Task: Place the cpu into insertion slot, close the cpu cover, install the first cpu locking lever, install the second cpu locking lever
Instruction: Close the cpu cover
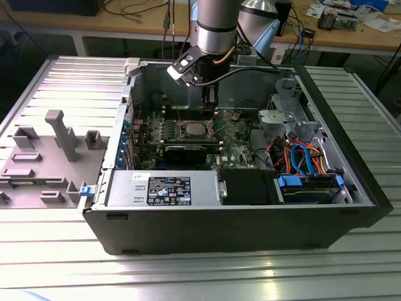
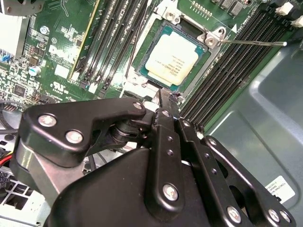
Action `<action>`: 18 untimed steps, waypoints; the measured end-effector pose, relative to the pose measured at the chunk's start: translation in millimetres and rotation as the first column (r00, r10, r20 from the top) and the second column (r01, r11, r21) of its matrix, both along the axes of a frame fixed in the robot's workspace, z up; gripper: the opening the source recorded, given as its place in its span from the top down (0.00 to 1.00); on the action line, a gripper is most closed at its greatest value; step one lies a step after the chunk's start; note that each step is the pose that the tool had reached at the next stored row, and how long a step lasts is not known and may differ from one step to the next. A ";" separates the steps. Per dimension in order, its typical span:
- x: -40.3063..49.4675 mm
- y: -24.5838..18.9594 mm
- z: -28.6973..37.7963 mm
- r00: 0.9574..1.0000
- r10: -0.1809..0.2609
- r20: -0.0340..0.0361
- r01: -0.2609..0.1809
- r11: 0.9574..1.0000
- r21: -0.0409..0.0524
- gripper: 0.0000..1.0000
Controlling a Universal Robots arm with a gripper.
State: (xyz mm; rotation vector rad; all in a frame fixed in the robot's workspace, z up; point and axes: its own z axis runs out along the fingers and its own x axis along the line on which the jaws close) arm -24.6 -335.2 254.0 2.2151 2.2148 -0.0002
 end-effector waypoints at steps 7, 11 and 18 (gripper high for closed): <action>0.0 0.2 4.4 1.000 0.000 0.000 0.000 1.000 0.000 0.89; 0.0 0.2 9.9 1.000 0.000 0.000 0.000 1.000 0.000 0.89; 0.2 0.3 12.7 1.000 0.000 0.000 0.000 1.000 0.000 0.89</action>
